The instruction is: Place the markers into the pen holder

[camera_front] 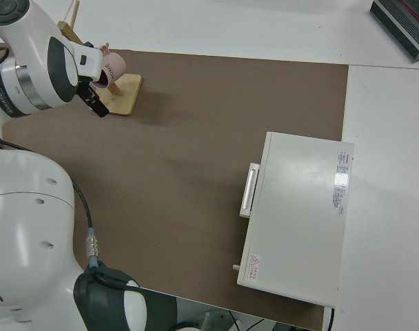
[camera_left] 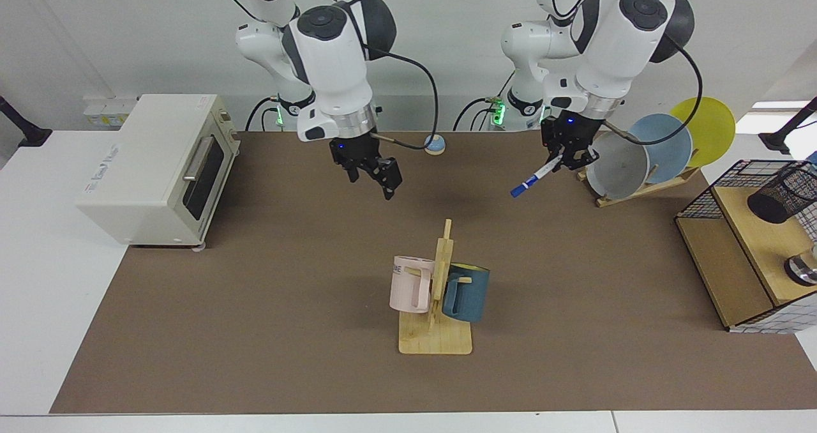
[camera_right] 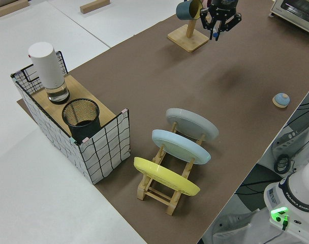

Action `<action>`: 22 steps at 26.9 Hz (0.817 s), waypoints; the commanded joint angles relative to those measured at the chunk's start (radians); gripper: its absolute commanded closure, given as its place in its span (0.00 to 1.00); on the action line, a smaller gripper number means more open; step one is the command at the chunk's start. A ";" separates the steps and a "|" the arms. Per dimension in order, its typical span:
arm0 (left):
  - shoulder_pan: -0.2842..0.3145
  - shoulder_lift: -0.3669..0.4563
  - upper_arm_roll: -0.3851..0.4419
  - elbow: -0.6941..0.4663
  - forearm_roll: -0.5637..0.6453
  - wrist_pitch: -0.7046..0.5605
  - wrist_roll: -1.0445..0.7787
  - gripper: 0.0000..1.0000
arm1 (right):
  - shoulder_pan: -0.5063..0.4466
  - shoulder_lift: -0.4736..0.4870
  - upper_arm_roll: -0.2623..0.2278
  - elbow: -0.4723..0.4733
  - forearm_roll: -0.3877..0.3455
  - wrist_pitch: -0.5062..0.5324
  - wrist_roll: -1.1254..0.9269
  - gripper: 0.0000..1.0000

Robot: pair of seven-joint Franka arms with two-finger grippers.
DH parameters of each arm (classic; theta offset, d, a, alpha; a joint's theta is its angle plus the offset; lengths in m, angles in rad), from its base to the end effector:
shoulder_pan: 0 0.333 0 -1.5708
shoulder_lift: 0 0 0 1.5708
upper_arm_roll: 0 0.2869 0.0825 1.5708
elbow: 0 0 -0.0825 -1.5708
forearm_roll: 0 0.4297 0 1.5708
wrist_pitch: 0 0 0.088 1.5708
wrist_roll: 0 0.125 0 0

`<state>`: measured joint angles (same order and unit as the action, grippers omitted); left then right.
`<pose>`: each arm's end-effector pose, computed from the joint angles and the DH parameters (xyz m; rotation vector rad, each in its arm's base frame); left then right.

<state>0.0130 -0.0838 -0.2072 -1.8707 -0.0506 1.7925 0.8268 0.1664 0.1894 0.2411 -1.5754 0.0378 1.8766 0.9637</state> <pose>0.5722 -0.1201 0.4887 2.7242 -1.5047 0.0214 0.6205 0.2611 0.4866 -2.8818 0.8478 -0.0589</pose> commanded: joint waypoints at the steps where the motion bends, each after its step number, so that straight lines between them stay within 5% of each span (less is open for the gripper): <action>1: 0.071 -0.011 -0.008 -0.013 0.098 0.001 0.000 1.00 | -0.099 -0.051 0.012 -0.014 -0.007 -0.083 -0.366 0.01; 22: 0.320 0.004 -0.006 0.051 0.564 0.037 0.136 1.00 | -0.140 -0.119 0.009 0.066 -0.072 -0.287 -0.687 0.01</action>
<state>0.2915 -0.0835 -0.2005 -1.8539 0.4271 1.8139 0.9405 0.0352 0.1230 0.2394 -1.5166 -0.0119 1.6165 0.3349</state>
